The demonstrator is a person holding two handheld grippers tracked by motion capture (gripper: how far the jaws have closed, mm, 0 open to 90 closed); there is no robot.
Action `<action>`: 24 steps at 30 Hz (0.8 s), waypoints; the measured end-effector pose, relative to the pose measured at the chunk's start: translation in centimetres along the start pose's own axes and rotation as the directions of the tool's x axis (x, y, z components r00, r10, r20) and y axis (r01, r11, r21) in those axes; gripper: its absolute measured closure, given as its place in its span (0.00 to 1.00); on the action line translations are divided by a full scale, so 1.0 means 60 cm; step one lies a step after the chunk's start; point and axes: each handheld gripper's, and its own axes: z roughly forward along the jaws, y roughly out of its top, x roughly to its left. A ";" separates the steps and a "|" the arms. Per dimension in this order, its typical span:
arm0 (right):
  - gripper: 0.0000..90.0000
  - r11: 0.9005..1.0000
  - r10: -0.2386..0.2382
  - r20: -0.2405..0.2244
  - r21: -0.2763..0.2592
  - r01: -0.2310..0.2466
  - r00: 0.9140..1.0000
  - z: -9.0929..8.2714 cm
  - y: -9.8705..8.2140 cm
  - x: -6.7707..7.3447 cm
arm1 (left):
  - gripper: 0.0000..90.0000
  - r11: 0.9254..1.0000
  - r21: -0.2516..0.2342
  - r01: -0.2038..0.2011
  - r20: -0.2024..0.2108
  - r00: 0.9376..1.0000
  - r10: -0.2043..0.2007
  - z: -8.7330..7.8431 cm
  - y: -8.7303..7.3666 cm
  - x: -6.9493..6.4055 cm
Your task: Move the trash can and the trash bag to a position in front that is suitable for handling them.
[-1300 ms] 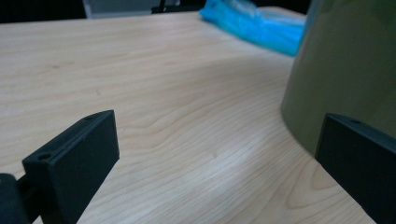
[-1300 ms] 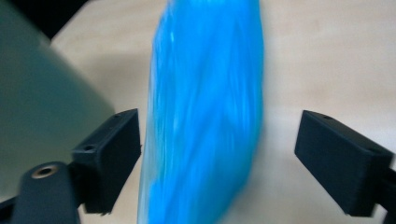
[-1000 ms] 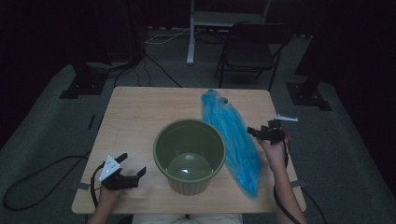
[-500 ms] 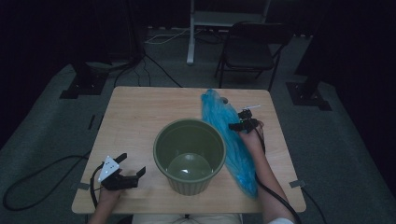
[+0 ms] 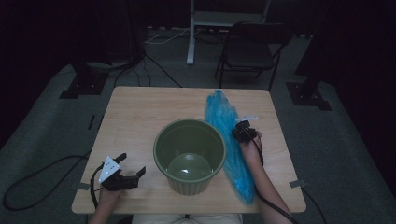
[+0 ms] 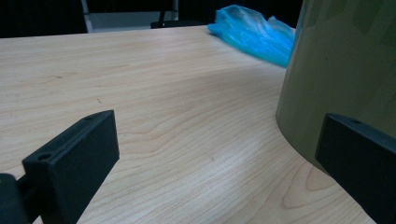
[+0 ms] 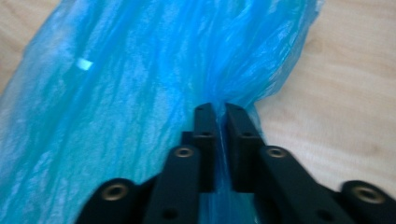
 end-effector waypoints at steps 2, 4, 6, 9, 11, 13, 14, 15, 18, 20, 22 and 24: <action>0.98 0.999 0.030 -0.023 0.014 -0.029 0.999 -0.010 -0.007 -0.003 | 0.00 1.000 0.003 -0.003 0.003 1.000 0.003 0.000 0.000 -0.001; 0.98 0.999 0.042 -0.030 0.005 -0.042 0.999 -0.027 -0.017 -0.006 | 0.00 1.000 0.006 -0.011 0.002 1.000 0.011 0.000 0.000 -0.001; 0.98 0.997 0.077 -0.030 -0.016 -0.078 0.997 -0.052 -0.029 -0.014 | 0.00 1.000 0.008 -0.012 -0.001 1.000 0.012 0.001 0.000 -0.002; 0.98 0.986 0.154 -0.043 -0.050 -0.156 0.987 -0.087 -0.055 -0.029 | 0.00 1.000 0.011 -0.011 -0.001 1.000 0.011 0.001 0.000 -0.002; 0.95 0.973 0.222 -0.071 -0.054 -0.226 0.972 -0.108 -0.083 -0.039 | 0.00 1.000 -0.001 -0.001 -0.004 1.000 0.001 0.000 0.000 -0.001; 0.87 0.966 0.250 -0.080 -0.049 -0.254 0.965 -0.126 -0.111 -0.041 | 0.00 1.000 -0.006 0.002 0.000 1.000 -0.002 -0.001 -0.001 -0.001; 0.84 0.964 0.258 -0.086 -0.043 -0.262 0.962 -0.133 -0.119 -0.039 | 0.00 1.000 -0.006 0.002 0.001 1.000 -0.002 -0.001 -0.001 0.000; 0.81 0.962 0.264 -0.091 -0.041 -0.268 0.960 -0.141 -0.132 -0.037 | 0.00 1.000 -0.006 0.003 0.003 1.000 -0.003 -0.001 -0.001 0.000; 0.66 0.955 0.290 -0.122 -0.023 -0.295 0.949 -0.166 -0.168 -0.028 | 0.00 1.000 -0.006 -0.004 0.004 1.000 0.004 -0.001 -0.001 -0.001; 0.55 0.948 0.314 -0.151 -0.009 -0.319 0.937 -0.182 -0.187 -0.026 | 0.00 1.000 -0.007 -0.007 0.005 1.000 0.007 -0.001 -0.001 -0.001; 0.48 0.943 0.327 -0.170 -0.007 -0.333 0.929 -0.195 -0.194 -0.030 | 0.00 1.000 -0.005 -0.007 0.004 1.000 0.007 -0.001 -0.001 -0.001; 0.42 0.942 0.325 -0.174 -0.033 -0.335 0.930 -0.202 -0.188 -0.038 | 0.00 1.000 -0.005 -0.008 0.002 1.000 0.008 -0.001 -0.001 -0.001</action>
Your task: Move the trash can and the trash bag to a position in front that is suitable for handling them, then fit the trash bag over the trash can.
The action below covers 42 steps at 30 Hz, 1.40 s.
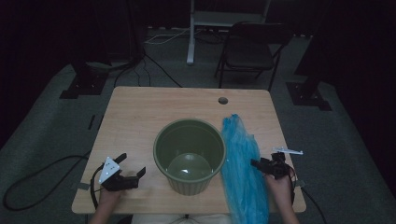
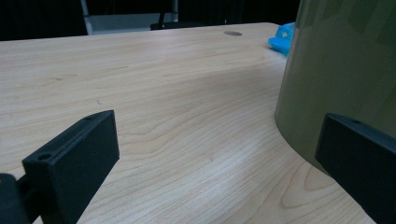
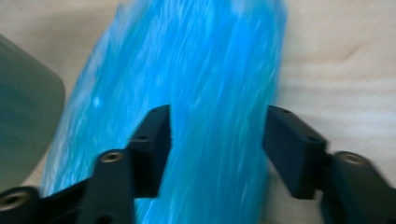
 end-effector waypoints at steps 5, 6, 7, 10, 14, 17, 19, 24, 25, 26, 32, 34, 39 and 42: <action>0.27 0.999 -0.034 0.046 0.011 0.034 0.998 0.024 0.050 -0.005 | 0.00 1.000 -0.003 0.000 0.001 1.000 0.000 -0.001 0.000 0.000; 0.27 0.999 -0.039 0.052 0.024 0.037 0.998 0.034 0.057 -0.004 | 0.00 1.000 -0.003 0.000 0.001 1.000 0.000 -0.001 0.000 0.000; 0.27 0.998 -0.054 0.063 0.038 0.051 0.997 0.046 0.063 -0.003 | 0.00 1.000 -0.004 0.000 0.003 1.000 0.000 -0.001 0.000 0.000; 0.26 0.993 -0.084 0.087 0.086 0.077 0.993 0.081 0.072 0.004 | 0.00 1.000 -0.002 -0.003 0.003 1.000 0.003 0.000 0.000 0.000; 0.27 0.986 -0.134 0.086 0.113 0.124 0.987 0.105 0.067 0.025 | 0.00 1.000 -0.001 -0.009 -0.004 1.000 0.009 -0.001 0.000 -0.002; 0.29 0.974 -0.206 0.119 0.122 0.191 0.971 0.113 0.061 0.044 | 0.00 1.000 0.001 -0.004 -0.001 1.000 0.004 -0.001 0.000 -0.001; 0.29 0.966 -0.243 0.138 0.123 0.226 0.960 0.116 0.057 0.052 | 0.00 1.000 0.000 -0.003 -0.001 1.000 0.003 -0.001 0.000 0.000; 0.29 0.948 -0.309 0.178 0.136 0.288 0.934 0.119 0.047 0.068 | 0.00 1.000 -0.001 -0.005 -0.001 1.000 0.005 -0.001 0.000 -0.001; 0.31 0.948 -0.310 0.178 0.135 0.289 0.934 0.119 0.047 0.068 | 0.00 1.000 0.000 -0.005 -0.001 1.000 0.005 -0.001 0.000 -0.001; 0.36 0.947 -0.313 0.173 0.133 0.293 0.934 0.119 0.046 0.069 | 0.00 1.000 0.000 -0.004 -0.001 1.000 0.004 -0.001 0.000 -0.001; 0.51 0.945 -0.325 0.160 0.103 0.312 0.932 0.116 0.041 0.072 | 0.00 1.000 0.000 -0.006 -0.001 1.000 0.006 0.000 0.000 -0.001; 0.61 0.941 -0.337 0.148 0.097 0.326 0.930 0.116 0.040 0.074 | 0.00 1.000 0.002 -0.009 0.000 1.000 0.009 0.000 0.000 -0.001; 0.83 0.928 -0.370 0.117 0.079 0.363 0.921 0.116 0.035 0.079 | 0.00 1.000 0.007 -0.009 -0.005 1.000 0.009 0.000 0.000 -0.001; 0.98 0.938 -0.347 0.074 0.057 0.343 0.935 0.115 0.032 0.074 | 0.00 1.000 0.001 0.005 -0.001 1.000 -0.005 0.000 0.000 0.000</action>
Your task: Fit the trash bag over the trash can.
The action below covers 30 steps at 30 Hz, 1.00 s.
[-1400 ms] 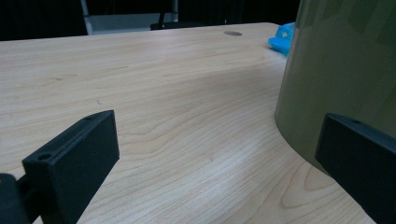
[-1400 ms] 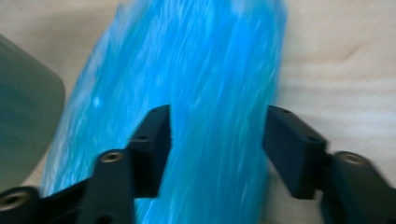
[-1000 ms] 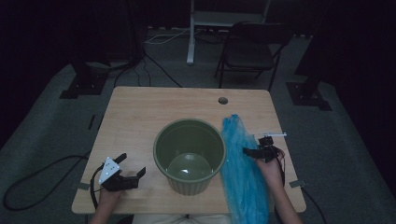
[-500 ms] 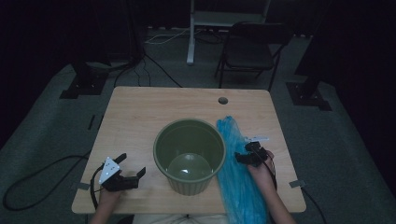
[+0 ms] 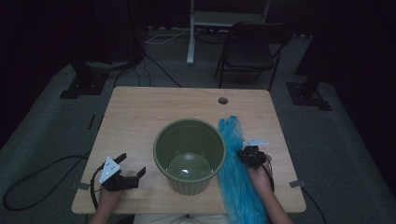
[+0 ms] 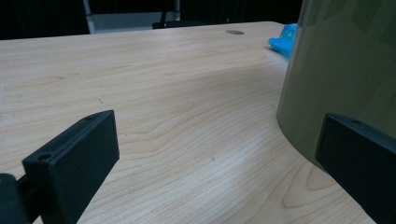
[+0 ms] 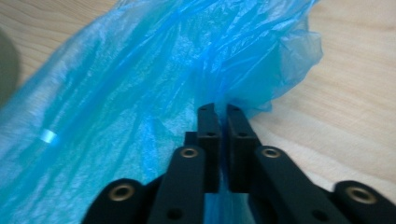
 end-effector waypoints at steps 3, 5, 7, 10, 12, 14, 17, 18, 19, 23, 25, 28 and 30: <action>0.99 0.998 0.058 -0.046 -0.036 -0.060 0.997 -0.012 -0.002 -0.012 | 0.00 1.000 0.001 0.003 -0.002 1.000 -0.003 0.000 0.000 0.000; 0.99 0.993 0.080 -0.057 -0.081 -0.084 0.995 -0.031 0.000 -0.018 | 0.00 1.000 0.002 0.003 -0.004 1.000 -0.003 0.000 0.000 0.000; 1.00 0.984 0.117 -0.090 -0.128 -0.128 0.989 -0.053 0.007 -0.028 | 0.00 1.000 0.008 0.005 -0.004 1.000 -0.005 0.001 0.000 0.000; 1.00 0.964 0.164 -0.128 -0.188 -0.186 0.978 -0.085 0.017 -0.045 | 0.00 1.000 0.007 0.009 -0.005 1.000 -0.009 0.000 0.000 0.001; 1.00 0.954 0.175 -0.134 -0.224 -0.202 0.975 -0.105 0.022 -0.053 | 0.00 1.000 0.008 0.011 -0.005 1.000 -0.011 0.000 0.000 0.001; 1.00 0.942 0.186 -0.146 -0.255 -0.218 0.972 -0.124 0.026 -0.059 | 0.00 1.000 0.015 0.013 -0.006 1.000 -0.013 0.002 0.001 0.002; 1.00 0.927 0.189 -0.168 -0.293 -0.233 0.967 -0.145 0.030 -0.063 | 0.00 1.000 0.020 0.012 -0.008 1.000 -0.012 0.002 0.001 0.002; 1.00 0.921 0.188 -0.176 -0.311 -0.236 0.966 -0.156 0.032 -0.064 | 0.00 1.000 0.017 0.015 -0.008 1.000 -0.015 0.002 0.001 0.002; 1.00 0.914 0.188 -0.183 -0.328 -0.240 0.965 -0.168 0.035 -0.065 | 0.00 1.000 0.015 0.016 -0.009 1.000 -0.016 0.002 0.001 0.002; 1.00 0.883 0.176 -0.224 -0.394 -0.254 0.959 -0.211 0.053 -0.068 | 0.00 1.000 0.013 0.014 -0.011 1.000 -0.014 0.001 0.001 0.002; 1.00 0.859 0.156 -0.245 -0.445 -0.254 0.957 -0.242 0.068 -0.067 | 0.00 1.000 0.015 0.012 -0.012 1.000 -0.011 0.001 0.001 0.001; 1.00 0.843 0.140 -0.253 -0.477 -0.249 0.957 -0.263 0.078 -0.063 | 0.00 1.000 0.015 0.014 -0.011 1.000 -0.014 0.002 0.001 0.001; 1.00 0.836 0.129 -0.256 -0.492 -0.244 0.958 -0.272 0.084 -0.061 | 0.00 1.000 0.017 0.016 -0.011 1.000 -0.016 0.001 0.001 0.002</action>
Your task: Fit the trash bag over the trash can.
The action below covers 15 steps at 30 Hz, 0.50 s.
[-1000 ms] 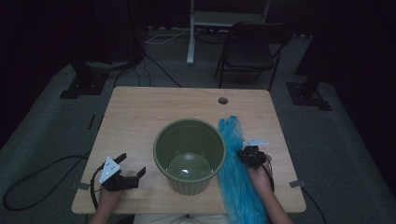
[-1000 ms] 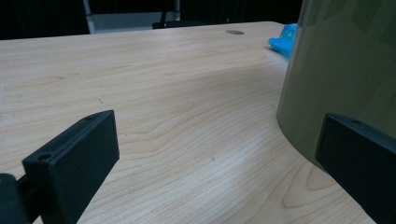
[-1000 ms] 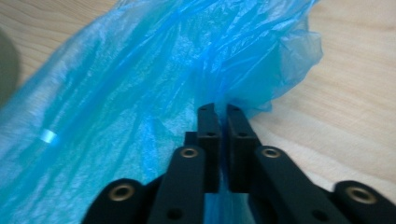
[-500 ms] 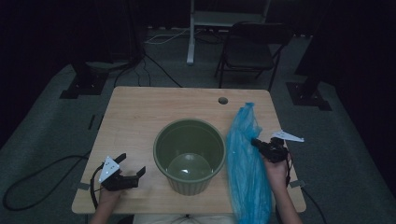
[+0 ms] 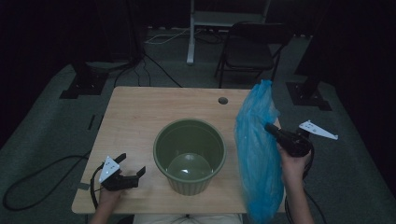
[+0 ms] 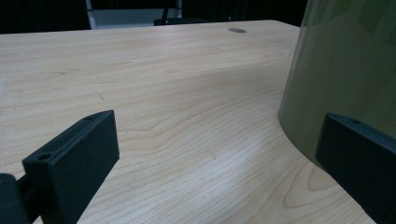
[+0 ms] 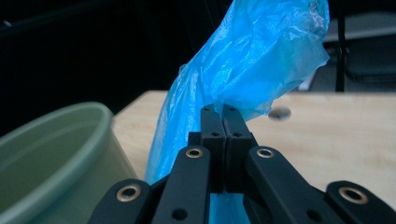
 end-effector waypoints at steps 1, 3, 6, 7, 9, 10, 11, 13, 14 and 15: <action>1.00 0.999 -0.015 -0.019 -0.047 0.014 1.000 -0.014 0.023 0.018 | 0.00 1.000 0.002 -0.002 0.001 1.000 0.002 0.000 0.000 0.000; 1.00 0.997 -0.027 -0.032 -0.071 0.025 0.999 -0.020 0.034 0.027 | 0.00 1.000 0.005 -0.006 0.003 1.000 0.006 0.000 0.000 0.000; 1.00 0.994 -0.042 -0.051 -0.104 0.037 0.998 -0.025 0.052 0.039 | 0.00 1.000 0.006 -0.006 0.002 1.000 0.006 0.001 0.000 0.000; 1.00 0.993 -0.048 -0.058 -0.114 0.041 0.997 -0.027 0.061 0.043 | 0.00 1.000 0.005 -0.006 0.001 1.000 0.006 0.000 0.000 0.000; 1.00 0.991 -0.052 -0.070 -0.125 0.043 0.996 -0.028 0.072 0.048 | 0.00 1.000 0.005 -0.007 0.001 1.000 0.007 0.000 0.000 0.000; 1.00 0.988 -0.069 -0.071 -0.140 0.059 0.995 -0.029 0.087 0.055 | 0.00 1.000 0.005 -0.007 0.001 1.000 0.007 0.000 0.000 0.000; 1.00 0.983 -0.091 -0.084 -0.168 0.076 0.992 -0.031 0.115 0.066 | 0.00 1.000 0.006 -0.005 0.000 1.000 0.005 0.001 0.001 0.000; 1.00 0.976 -0.115 -0.087 -0.198 0.095 0.990 -0.033 0.141 0.077 | 0.00 1.000 0.007 -0.005 0.000 1.000 0.005 0.001 0.001 0.000; 1.00 0.970 -0.129 -0.091 -0.218 0.106 0.987 -0.035 0.161 0.085 | 0.00 1.000 0.007 -0.005 0.001 1.000 0.005 0.001 0.001 0.000; 1.00 0.970 -0.129 -0.091 -0.218 0.106 0.987 -0.035 0.161 0.085 | 0.00 1.000 0.007 -0.005 0.001 1.000 0.005 0.001 0.001 0.000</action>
